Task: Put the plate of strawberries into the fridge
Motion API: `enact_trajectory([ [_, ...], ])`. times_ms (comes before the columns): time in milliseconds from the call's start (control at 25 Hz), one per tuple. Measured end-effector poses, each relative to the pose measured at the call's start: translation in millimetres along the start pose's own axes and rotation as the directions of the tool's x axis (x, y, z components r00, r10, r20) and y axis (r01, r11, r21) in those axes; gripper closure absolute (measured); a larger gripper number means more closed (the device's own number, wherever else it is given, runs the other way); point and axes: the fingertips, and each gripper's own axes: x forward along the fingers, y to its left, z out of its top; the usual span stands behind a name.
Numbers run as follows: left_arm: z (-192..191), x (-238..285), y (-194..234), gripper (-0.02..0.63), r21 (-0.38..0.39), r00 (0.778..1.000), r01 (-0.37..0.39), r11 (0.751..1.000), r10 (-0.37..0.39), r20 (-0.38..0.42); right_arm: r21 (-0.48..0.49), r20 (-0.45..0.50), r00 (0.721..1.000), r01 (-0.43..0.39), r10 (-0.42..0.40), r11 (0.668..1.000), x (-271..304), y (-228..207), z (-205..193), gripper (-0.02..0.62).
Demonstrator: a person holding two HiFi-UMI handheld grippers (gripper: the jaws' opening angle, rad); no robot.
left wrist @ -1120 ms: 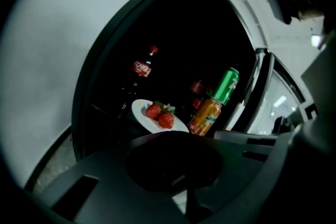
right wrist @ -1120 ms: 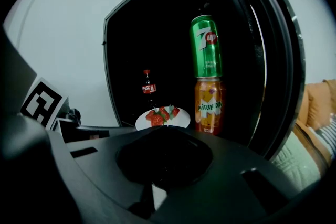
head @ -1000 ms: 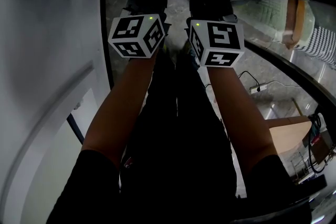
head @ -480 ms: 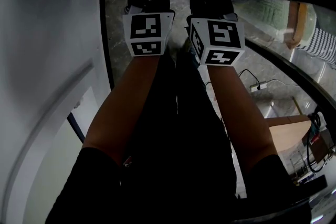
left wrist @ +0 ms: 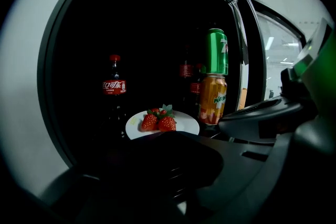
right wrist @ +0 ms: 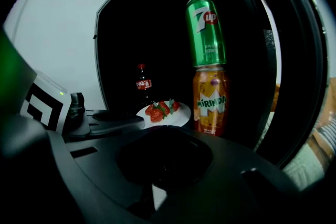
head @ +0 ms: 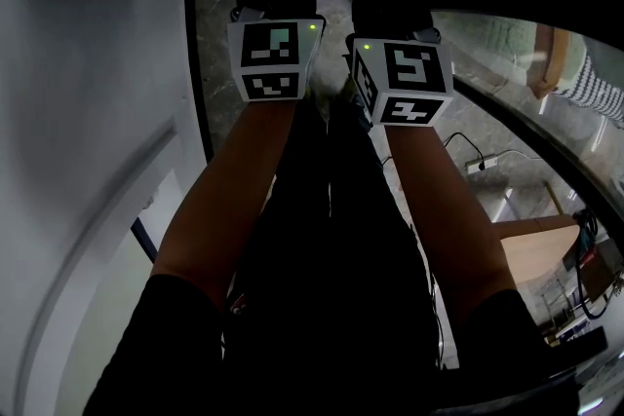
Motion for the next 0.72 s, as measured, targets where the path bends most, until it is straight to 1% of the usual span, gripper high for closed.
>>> enact_trajectory([
  [280, 6, 12, 9, 0.603, -0.017, 1.000, 0.004, 1.000, -0.004, -0.003, 0.004, 0.006, 1.000, 0.008, -0.008, 1.000, 7, -5, 7, 0.591],
  [440, 12, 5, 13, 0.603, -0.014, 1.000, -0.004, 1.000, 0.004, 0.015, 0.007, 0.003, 1.000, 0.008, -0.008, 1.000, 7, -3, 6, 0.591],
  [720, -1, -7, 8, 0.603, -0.024, 1.000, -0.005, 1.000, 0.004, -0.006, 0.018, -0.001, 1.000, 0.010, -0.010, 1.000, 7, -1, 4, 0.591],
])
